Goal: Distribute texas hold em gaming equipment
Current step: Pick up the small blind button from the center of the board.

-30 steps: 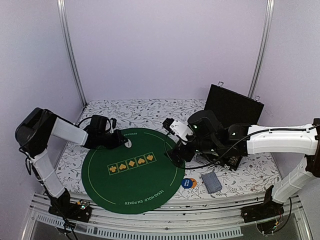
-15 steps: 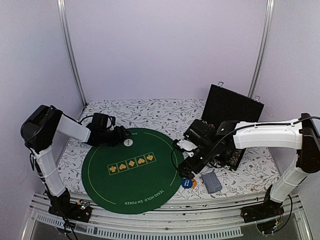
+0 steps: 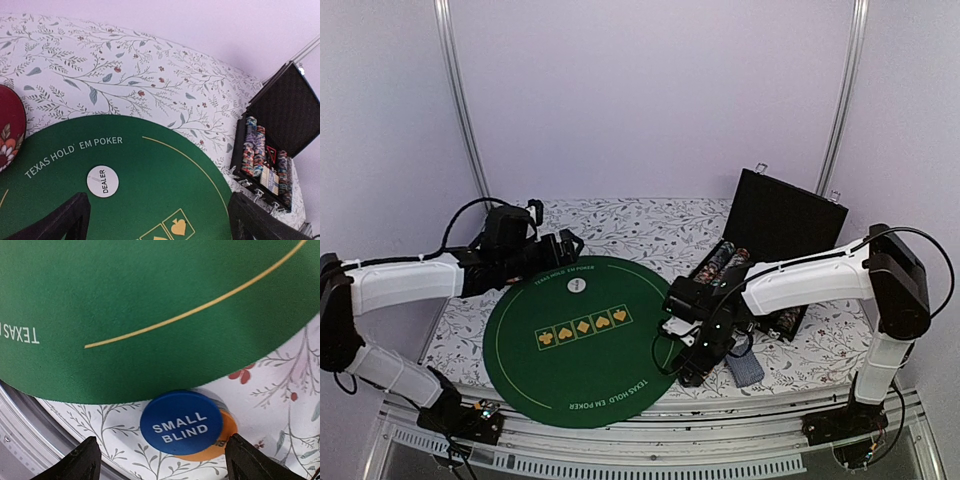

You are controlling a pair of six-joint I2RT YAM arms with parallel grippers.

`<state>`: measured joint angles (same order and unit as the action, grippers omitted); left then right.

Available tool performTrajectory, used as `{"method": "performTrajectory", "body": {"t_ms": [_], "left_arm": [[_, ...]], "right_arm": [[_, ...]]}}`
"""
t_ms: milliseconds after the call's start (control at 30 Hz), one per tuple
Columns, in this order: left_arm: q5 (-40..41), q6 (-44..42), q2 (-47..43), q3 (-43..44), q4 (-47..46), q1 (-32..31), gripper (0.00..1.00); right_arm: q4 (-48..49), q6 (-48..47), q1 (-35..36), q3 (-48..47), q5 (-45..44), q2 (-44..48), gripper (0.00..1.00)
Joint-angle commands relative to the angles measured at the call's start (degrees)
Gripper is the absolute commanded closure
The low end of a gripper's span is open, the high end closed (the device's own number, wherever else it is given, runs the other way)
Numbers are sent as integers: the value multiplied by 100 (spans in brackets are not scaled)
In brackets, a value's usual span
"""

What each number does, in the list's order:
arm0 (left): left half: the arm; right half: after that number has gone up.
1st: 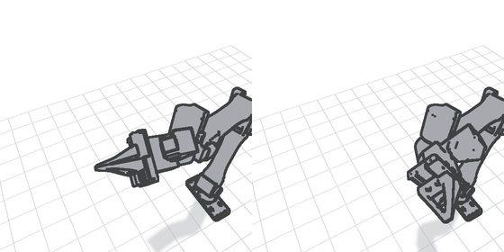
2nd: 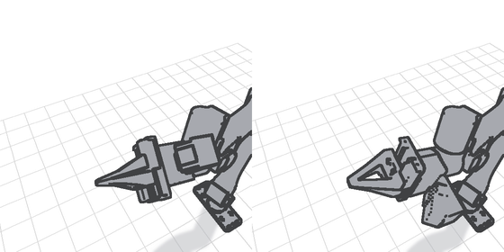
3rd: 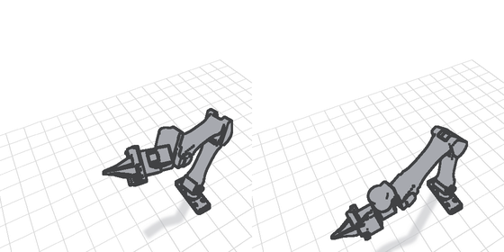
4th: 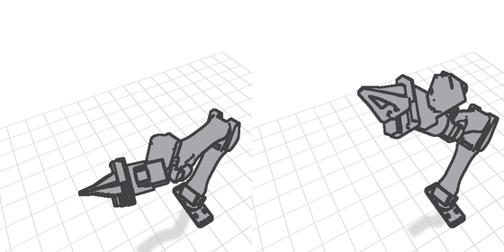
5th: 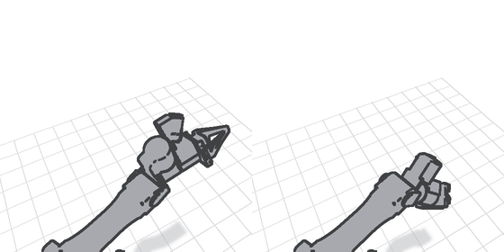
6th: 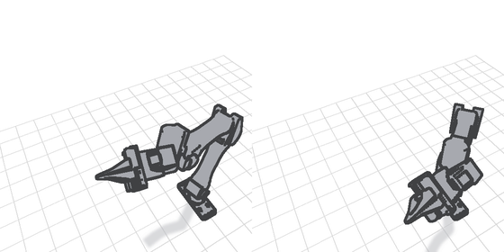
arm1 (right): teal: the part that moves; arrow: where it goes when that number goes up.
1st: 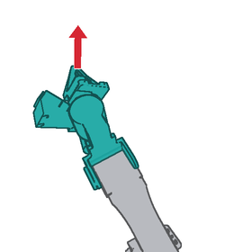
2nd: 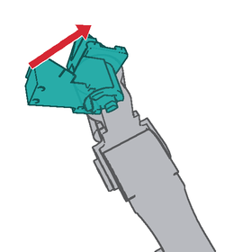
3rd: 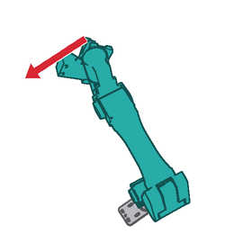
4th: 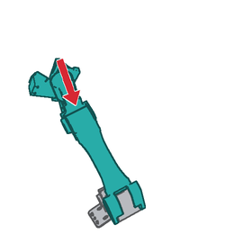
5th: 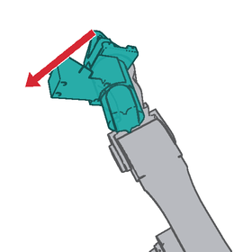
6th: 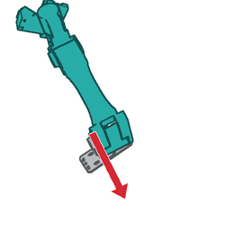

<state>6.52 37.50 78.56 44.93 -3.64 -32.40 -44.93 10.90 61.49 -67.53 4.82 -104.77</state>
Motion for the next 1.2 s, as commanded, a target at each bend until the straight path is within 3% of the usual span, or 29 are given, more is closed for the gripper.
{"method": "performTrajectory", "body": {"t_ms": [0, 267, 600, 900, 1167], "left_arm": [[363, -120, -450, -236, 364, -33, 2], [304, -186, -646, -319, 364, -40, 2], [246, -304, -590, -283, 329, -47, 2], [184, -323, -555, -300, 351, -46, 2], [170, -372, -544, -284, 329, -47, 2]], "right_arm": [[-84, -72, 29, -138, -231, -284, 16], [-149, -70, 51, -440, -691, -505, 33], [-194, -127, 350, -306, -940, -627, 38], [-305, -97, 372, -350, -1245, -501, 54], [-566, -52, 372, -527, -1384, -140, 58]]}}
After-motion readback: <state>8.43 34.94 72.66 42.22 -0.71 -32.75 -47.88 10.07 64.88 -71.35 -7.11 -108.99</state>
